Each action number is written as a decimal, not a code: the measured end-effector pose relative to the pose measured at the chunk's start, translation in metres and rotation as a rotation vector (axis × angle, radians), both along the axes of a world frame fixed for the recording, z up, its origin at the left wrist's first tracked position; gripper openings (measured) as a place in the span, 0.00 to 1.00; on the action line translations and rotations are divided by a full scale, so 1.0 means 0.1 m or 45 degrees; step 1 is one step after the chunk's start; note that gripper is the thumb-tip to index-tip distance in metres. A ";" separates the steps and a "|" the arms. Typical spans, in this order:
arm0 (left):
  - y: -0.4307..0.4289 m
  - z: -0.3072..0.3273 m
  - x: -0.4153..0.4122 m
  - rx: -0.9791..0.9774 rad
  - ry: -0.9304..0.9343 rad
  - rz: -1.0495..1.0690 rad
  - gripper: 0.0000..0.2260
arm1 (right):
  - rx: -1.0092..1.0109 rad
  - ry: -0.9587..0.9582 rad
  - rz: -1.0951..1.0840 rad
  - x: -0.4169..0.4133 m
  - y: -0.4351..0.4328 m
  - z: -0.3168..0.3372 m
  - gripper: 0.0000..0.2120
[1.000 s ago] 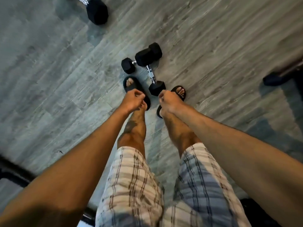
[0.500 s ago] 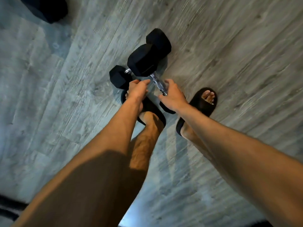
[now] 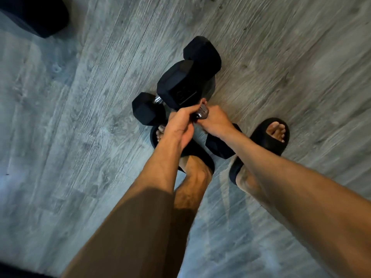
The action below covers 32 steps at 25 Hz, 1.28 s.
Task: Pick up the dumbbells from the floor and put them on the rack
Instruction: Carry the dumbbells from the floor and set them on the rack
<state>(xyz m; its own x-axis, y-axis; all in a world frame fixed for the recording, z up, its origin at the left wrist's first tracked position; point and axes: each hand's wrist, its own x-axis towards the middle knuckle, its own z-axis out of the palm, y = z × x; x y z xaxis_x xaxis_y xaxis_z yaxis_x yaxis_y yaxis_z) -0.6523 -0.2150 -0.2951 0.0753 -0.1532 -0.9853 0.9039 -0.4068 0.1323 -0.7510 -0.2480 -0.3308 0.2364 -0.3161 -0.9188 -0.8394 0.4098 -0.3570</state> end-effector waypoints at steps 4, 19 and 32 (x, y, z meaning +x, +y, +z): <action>-0.08 0.19 -0.04 0.015 -0.054 0.005 0.07 | -0.077 0.076 0.070 0.01 -0.03 0.15 0.06; -0.12 3.74 -0.45 -0.068 0.173 -0.207 0.08 | -0.172 0.222 0.192 -0.60 -0.11 3.95 0.12; 0.27 5.55 -0.63 -0.152 0.383 -1.292 0.08 | -0.116 0.243 -0.682 -0.87 1.01 6.18 0.12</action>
<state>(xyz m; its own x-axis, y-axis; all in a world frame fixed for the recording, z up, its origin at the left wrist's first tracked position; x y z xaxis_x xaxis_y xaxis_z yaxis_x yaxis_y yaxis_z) -0.7150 -0.1883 0.2599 -0.3861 -0.1043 -0.9165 0.1515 -0.9873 0.0486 -0.8378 -0.1474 0.2870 -0.1453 -0.4259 -0.8930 -0.5763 0.7701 -0.2735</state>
